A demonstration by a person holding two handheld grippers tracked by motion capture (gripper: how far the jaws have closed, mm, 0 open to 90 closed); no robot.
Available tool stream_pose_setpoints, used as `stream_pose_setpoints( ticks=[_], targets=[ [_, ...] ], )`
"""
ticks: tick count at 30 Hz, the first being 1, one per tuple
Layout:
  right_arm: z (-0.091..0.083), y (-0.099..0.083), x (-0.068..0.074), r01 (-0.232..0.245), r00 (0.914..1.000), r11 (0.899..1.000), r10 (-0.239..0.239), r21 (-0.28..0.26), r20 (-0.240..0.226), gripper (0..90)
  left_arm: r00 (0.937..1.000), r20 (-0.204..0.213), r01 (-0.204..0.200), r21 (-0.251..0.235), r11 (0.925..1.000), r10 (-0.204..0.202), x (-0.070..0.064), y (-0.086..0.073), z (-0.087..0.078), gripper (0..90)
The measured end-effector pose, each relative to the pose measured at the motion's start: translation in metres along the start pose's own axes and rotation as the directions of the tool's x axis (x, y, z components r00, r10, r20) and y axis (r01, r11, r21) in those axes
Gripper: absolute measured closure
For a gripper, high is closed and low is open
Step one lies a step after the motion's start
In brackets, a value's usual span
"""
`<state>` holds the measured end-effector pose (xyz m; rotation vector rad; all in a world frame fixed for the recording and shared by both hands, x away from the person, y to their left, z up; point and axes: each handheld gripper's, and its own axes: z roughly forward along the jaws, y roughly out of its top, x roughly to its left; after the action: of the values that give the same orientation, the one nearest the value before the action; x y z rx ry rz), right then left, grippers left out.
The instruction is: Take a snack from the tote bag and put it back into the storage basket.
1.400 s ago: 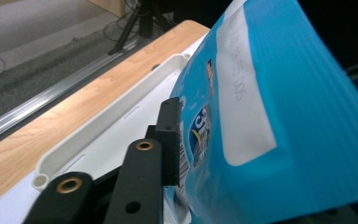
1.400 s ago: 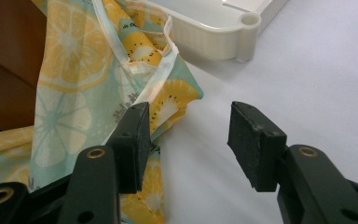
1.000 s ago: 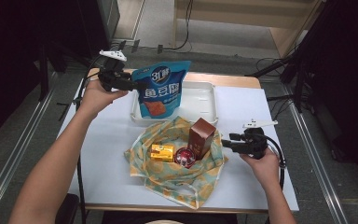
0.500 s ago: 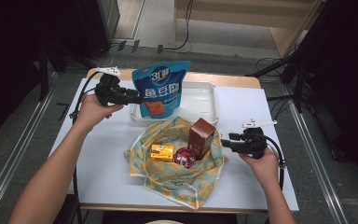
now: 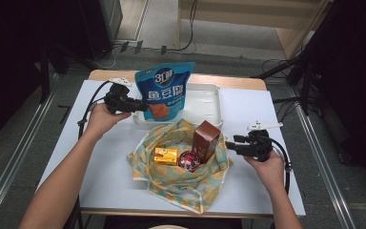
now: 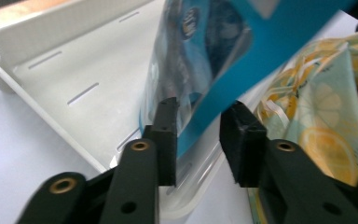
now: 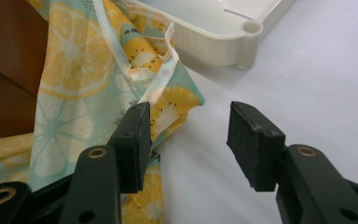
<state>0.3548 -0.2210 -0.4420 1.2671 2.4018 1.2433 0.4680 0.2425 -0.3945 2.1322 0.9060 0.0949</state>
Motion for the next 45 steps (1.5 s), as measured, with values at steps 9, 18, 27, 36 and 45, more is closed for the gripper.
stream_pose_setpoints(
  ticks=[9,18,27,36,45],
  targets=[
    [0.003,0.001,0.003,0.023,0.9997,1.000,-0.023,0.011,-0.006,51.5,0.9978,-0.066,0.010,-0.015,0.9998,-0.011,-0.005,0.003,0.010,90.0],
    [0.003,0.001,0.003,0.020,0.9998,1.000,-0.020,0.008,-0.005,51.6,0.9936,-0.083,0.071,-0.059,0.9957,-0.076,-0.007,0.015,0.026,90.0],
    [0.002,0.001,0.003,0.021,0.9998,1.000,-0.021,0.008,-0.006,51.6,0.9859,-0.150,0.064,-0.072,0.9954,-0.074,-0.006,0.029,0.030,90.0],
    [-0.001,-0.002,0.002,0.018,0.9998,1.000,-0.018,0.010,-0.002,51.6,0.9782,-0.167,0.103,-0.129,0.9862,-0.124,0.004,0.025,0.033,90.0],
    [-0.002,-0.004,0.003,0.013,0.9999,1.000,-0.013,0.013,0.000,51.7,0.9818,-0.140,0.106,-0.158,0.9818,-0.128,-0.003,0.030,0.050,90.0]
  ],
)
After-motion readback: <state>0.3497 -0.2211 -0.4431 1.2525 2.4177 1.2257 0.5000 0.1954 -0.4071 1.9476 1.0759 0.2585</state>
